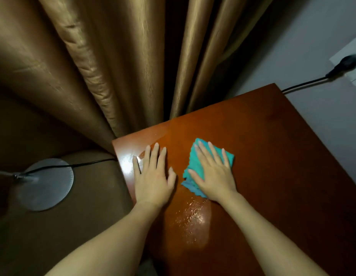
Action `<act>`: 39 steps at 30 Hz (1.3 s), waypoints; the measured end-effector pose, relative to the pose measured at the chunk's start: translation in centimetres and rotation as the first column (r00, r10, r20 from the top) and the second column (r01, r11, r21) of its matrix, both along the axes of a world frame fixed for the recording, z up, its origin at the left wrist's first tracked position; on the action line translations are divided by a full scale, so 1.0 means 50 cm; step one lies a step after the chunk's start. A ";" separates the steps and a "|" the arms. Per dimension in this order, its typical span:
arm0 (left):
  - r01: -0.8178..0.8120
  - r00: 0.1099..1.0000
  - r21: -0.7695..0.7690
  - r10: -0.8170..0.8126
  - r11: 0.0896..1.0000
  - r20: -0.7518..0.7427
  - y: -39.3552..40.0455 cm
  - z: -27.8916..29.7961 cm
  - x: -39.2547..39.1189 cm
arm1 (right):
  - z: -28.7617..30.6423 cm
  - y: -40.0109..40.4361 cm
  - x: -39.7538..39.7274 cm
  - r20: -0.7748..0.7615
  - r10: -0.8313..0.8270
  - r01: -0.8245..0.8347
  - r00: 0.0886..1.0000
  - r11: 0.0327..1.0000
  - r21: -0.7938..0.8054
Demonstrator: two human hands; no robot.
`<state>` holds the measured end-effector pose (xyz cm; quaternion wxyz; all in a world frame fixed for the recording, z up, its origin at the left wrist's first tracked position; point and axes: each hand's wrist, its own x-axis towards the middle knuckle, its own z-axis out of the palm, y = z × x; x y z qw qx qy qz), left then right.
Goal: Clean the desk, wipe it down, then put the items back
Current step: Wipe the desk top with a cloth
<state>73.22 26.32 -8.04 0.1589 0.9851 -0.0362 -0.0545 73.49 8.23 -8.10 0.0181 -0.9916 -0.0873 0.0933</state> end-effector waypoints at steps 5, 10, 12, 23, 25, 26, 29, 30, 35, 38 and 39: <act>0.043 0.999 -0.014 -0.043 0.999 -0.018 0.071 0.007 -0.061 | 0.008 0.002 0.075 0.048 -0.451 0.449 0.891 0.892 0.047; -0.059 0.998 -0.009 0.059 0.998 -0.010 0.194 0.022 -0.105 | -0.009 0.279 0.162 0.046 -0.278 0.272 0.960 0.957 0.106; -0.122 0.992 0.009 0.122 0.992 0.022 0.229 0.039 -0.108 | -0.009 0.367 0.137 0.054 -0.088 0.083 0.995 0.992 0.093; -0.168 0.977 -0.044 0.161 0.985 -0.138 0.263 0.071 -0.159 | 0.007 0.118 -0.053 0.032 0.156 -0.157 0.987 0.987 0.015; -0.151 0.980 -0.043 0.144 0.988 -0.140 0.277 0.074 -0.172 | 0.004 0.128 -0.007 0.061 -0.210 0.208 0.976 0.978 0.037; -0.150 0.980 -0.043 0.143 0.988 -0.141 0.287 0.075 -0.178 | 0.006 0.152 0.016 0.056 -0.356 0.353 0.933 0.934 0.058; -0.188 0.973 -0.023 0.183 0.982 -0.142 0.315 0.074 -0.185 | -0.004 0.257 0.029 0.031 -0.369 0.365 0.929 0.926 0.098; -0.201 0.970 -0.015 0.196 0.980 -0.145 0.316 0.074 -0.186 | -0.011 0.290 0.009 0.054 -0.280 0.274 0.959 0.957 0.096; -0.140 0.981 -0.054 0.131 0.989 -0.145 0.232 0.083 -0.189 | -0.006 0.284 -0.185 0.081 0.192 -0.194 0.978 0.981 0.029; -0.034 0.994 -0.104 0.022 0.994 -0.108 0.160 0.086 -0.193 | -0.003 0.162 -0.264 0.037 0.222 -0.222 0.974 0.975 0.002; 0.009 0.995 -0.103 -0.019 0.995 -0.099 0.139 0.084 -0.197 | -0.003 0.116 -0.274 0.034 0.172 -0.172 0.984 0.985 -0.018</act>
